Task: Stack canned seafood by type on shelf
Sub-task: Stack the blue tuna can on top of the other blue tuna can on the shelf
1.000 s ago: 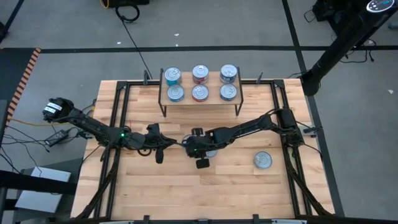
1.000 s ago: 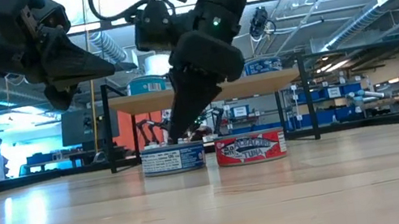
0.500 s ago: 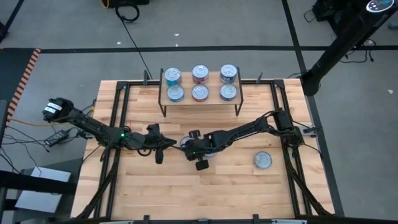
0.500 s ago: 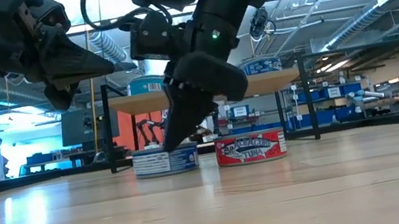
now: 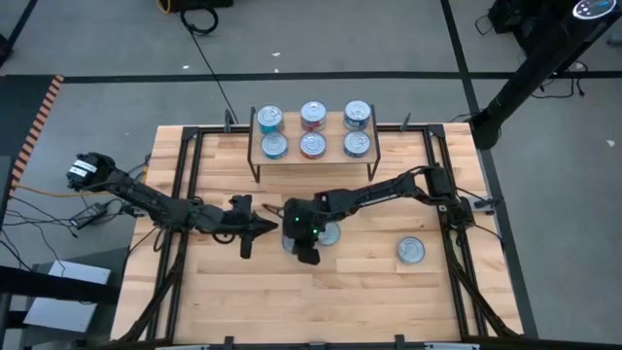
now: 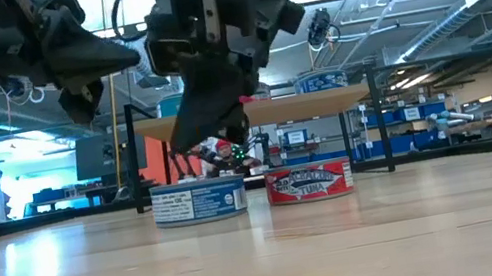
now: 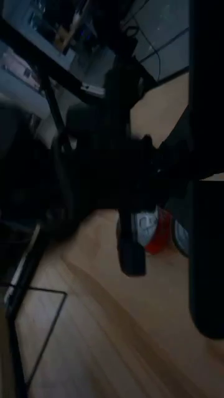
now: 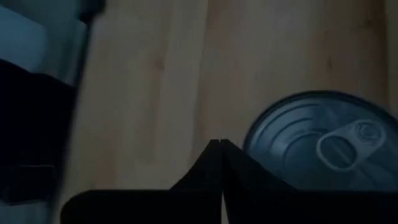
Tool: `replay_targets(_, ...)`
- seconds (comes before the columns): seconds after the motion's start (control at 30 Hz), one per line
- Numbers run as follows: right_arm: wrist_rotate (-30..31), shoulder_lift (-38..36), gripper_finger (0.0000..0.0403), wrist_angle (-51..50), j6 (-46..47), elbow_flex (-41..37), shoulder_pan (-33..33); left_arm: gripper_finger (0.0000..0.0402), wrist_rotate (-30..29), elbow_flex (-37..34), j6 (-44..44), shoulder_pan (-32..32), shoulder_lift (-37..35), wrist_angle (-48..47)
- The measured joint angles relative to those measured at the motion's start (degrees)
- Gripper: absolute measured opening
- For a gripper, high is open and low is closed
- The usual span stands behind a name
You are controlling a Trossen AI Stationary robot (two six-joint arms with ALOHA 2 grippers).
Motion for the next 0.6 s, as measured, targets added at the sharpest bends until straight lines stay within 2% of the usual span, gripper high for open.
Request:
replay_targets(0.1,-4.0,0.0,0.0004,0.9,3.9,0.0,-0.9,0.0001,0.3,0.0,2.6,-0.3,0.0,3.0)
replay_targets(0.2,-3.6,-0.3,0.0004,0.4,5.3,0.0,-0.9,0.0001,0.3,0.0,3.8,-0.3,-0.2,5.0)
replay_targets(0.43,6.3,-3.5,0.0007,-4.8,-0.5,0.0,1.9,0.0001,0.4,0.1,3.6,-0.4,-0.5,0.6)
replay_targets(0.6,17.6,-4.8,0.0007,-11.8,-6.6,-0.1,4.6,0.0001,-2.7,0.1,-1.0,-0.2,0.2,-11.2)
